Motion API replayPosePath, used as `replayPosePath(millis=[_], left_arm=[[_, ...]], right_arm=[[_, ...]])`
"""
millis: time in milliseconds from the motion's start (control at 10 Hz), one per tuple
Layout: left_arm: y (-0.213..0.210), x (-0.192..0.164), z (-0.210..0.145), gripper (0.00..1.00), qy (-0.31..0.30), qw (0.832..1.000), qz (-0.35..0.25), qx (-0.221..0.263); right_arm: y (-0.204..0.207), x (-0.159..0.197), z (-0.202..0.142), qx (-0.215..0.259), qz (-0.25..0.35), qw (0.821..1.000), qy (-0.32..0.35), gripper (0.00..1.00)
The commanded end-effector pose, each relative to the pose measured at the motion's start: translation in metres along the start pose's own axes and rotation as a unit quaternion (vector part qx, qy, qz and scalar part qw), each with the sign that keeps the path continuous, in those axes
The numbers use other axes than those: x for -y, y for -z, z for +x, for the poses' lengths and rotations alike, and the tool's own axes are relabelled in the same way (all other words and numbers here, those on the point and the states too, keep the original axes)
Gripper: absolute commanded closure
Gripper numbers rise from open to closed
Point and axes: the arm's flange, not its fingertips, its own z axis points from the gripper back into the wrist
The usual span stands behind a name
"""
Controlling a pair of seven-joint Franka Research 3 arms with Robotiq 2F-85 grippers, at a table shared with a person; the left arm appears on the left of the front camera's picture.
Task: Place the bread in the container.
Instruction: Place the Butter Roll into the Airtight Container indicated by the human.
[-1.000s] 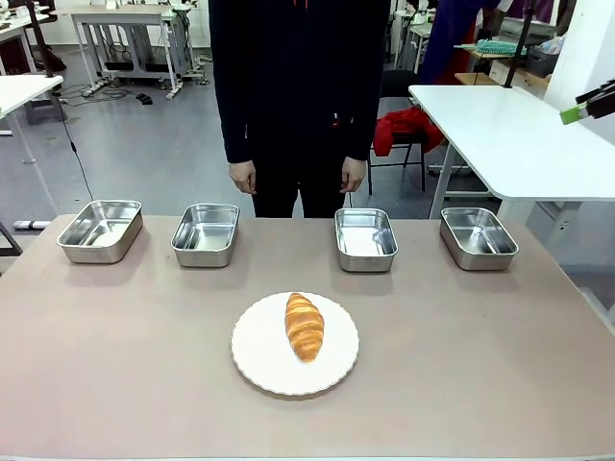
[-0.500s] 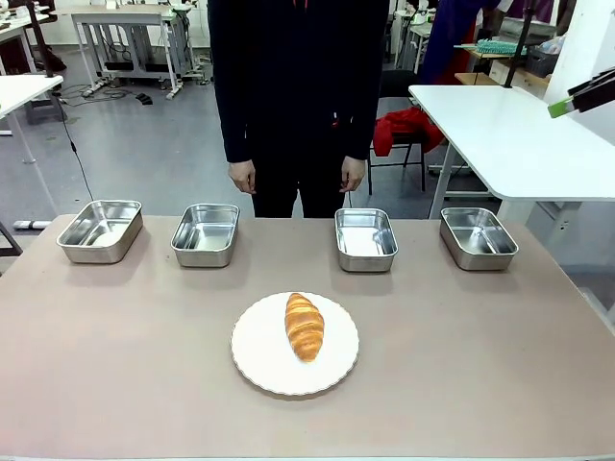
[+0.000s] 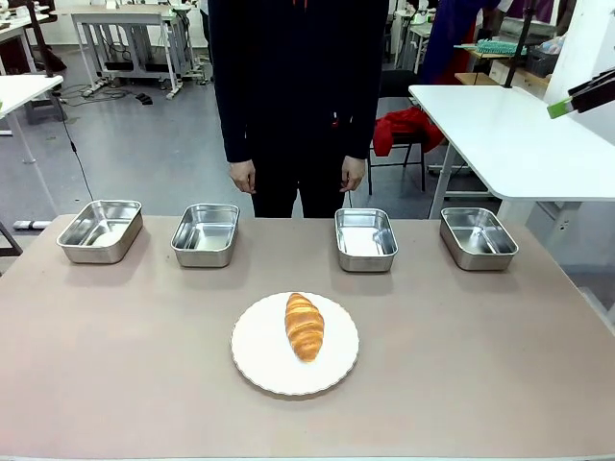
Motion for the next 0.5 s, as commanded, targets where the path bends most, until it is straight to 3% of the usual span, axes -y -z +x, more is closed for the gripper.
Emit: replayPosePath(millis=[0, 400], left_arm=[[0.0013, -0.0005, 0.0002, 0.0, 0.007, 1.0, -0.002, 0.0], [0.0013, -0.0005, 0.0002, 0.0, 0.007, 1.0, -0.002, 0.0]], right_arm=[[-0.0003, 0.0005, -0.0003, 0.001, -0.001, 1.0, 0.002, 0.0], [-0.0003, 0.0005, -0.0003, 0.001, -0.001, 1.0, 0.002, 0.0]])
